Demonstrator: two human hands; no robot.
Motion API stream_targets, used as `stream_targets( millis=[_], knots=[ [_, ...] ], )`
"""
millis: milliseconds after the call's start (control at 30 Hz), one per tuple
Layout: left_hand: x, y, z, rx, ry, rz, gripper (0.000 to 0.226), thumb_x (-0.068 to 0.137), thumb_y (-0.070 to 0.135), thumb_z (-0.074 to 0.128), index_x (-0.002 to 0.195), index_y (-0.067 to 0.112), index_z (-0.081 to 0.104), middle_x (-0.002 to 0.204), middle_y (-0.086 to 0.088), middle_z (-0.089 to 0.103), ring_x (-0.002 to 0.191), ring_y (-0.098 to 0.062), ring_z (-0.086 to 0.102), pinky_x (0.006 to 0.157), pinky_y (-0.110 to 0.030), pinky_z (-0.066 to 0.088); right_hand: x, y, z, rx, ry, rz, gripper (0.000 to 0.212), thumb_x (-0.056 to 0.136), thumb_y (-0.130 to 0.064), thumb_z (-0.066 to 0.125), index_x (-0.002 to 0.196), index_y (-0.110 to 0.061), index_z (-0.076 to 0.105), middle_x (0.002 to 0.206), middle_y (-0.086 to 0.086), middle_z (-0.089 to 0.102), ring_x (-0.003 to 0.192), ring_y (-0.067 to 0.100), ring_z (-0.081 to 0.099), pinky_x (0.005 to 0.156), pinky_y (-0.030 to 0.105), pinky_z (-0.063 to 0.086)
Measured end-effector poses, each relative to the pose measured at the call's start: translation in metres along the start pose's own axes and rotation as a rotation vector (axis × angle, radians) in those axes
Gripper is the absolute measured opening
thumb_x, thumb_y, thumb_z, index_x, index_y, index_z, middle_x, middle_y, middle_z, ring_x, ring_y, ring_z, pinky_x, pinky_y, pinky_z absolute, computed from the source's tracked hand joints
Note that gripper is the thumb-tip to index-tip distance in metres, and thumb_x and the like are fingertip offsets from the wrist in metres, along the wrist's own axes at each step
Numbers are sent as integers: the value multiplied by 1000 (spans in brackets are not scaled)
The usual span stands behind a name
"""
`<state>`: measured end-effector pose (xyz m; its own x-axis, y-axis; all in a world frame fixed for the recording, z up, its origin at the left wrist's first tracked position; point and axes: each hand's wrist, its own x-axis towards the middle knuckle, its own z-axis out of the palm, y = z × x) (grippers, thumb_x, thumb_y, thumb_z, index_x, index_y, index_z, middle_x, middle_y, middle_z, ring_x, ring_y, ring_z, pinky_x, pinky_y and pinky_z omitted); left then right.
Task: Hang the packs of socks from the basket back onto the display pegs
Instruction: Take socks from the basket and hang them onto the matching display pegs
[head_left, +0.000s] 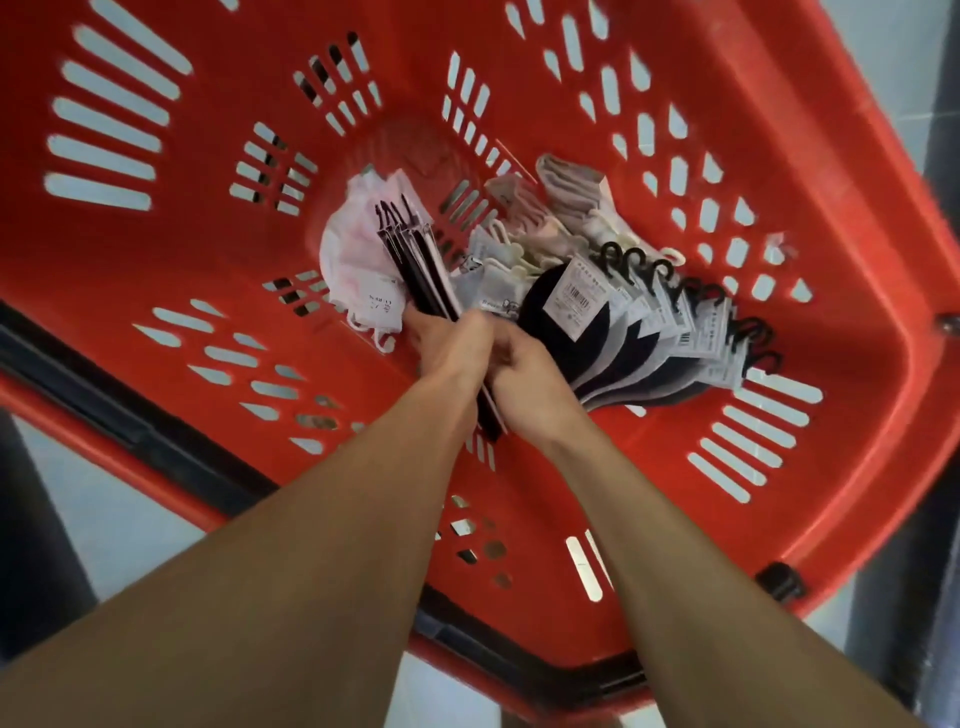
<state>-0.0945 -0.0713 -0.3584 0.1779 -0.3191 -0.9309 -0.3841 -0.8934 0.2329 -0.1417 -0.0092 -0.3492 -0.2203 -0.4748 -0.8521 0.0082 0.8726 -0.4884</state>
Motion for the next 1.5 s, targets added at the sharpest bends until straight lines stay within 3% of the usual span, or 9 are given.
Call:
stream_targets(
  millis=[133,233,333,467,633,933,1067,1300,1500],
  knots=[
    [6,-5,-5,15,88,-20,74,85,22,70,144,12,27,140,-16,52,124,-36,54,107,-46,45,-14,3,-1,176,82,77,54,91,7,44,141,-15,48,136,1,59,126,10,54,107,23,41],
    [18,-2,-12,56,154,-12,63,91,21,63,146,12,34,138,-14,56,121,-36,56,105,-46,48,-32,11,-4,348,660,217,38,89,-3,57,124,-16,54,118,0,64,102,11,61,78,7,43],
    [27,5,-17,35,221,-26,54,91,11,53,144,11,40,137,-16,56,121,-37,57,103,-45,50,-46,16,-11,607,927,360,59,83,-6,69,133,-11,37,131,8,46,106,18,57,84,20,43],
    [16,5,-14,-41,304,-25,52,92,10,47,144,15,40,134,-15,57,118,-36,59,101,-45,51,-41,3,-8,844,895,479,93,75,-10,80,145,-12,20,141,10,41,111,22,56,96,33,45],
    [-34,-5,6,-68,425,160,51,92,10,51,142,18,43,135,-11,60,119,-34,60,101,-45,48,-25,-2,-13,1052,988,472,93,64,-9,86,139,-15,31,126,10,58,104,27,66,93,45,55],
    [-64,-20,32,31,182,368,54,85,-2,56,133,22,49,132,-4,60,119,-27,58,94,-31,44,-10,24,-28,476,697,171,61,68,-16,85,119,-14,51,106,1,72,97,19,70,87,33,54],
    [-70,-14,29,82,117,390,49,85,-2,55,128,22,51,128,-1,61,118,-24,56,86,-23,37,-11,17,-30,259,841,205,49,75,-30,77,120,-24,59,106,-4,73,101,21,69,86,28,52],
    [-119,2,-6,-26,87,397,52,84,-3,52,127,28,51,117,0,66,107,-24,63,96,-50,50,-82,-13,-27,201,995,36,47,74,-36,76,117,-30,56,96,-16,66,97,12,67,82,25,49],
    [-187,32,-48,-150,7,455,58,87,-4,53,121,43,59,107,18,71,102,1,66,87,-26,52,-169,-61,-61,121,901,-115,52,72,-45,73,120,-31,56,107,-18,69,101,-1,65,92,38,54]
  ],
)
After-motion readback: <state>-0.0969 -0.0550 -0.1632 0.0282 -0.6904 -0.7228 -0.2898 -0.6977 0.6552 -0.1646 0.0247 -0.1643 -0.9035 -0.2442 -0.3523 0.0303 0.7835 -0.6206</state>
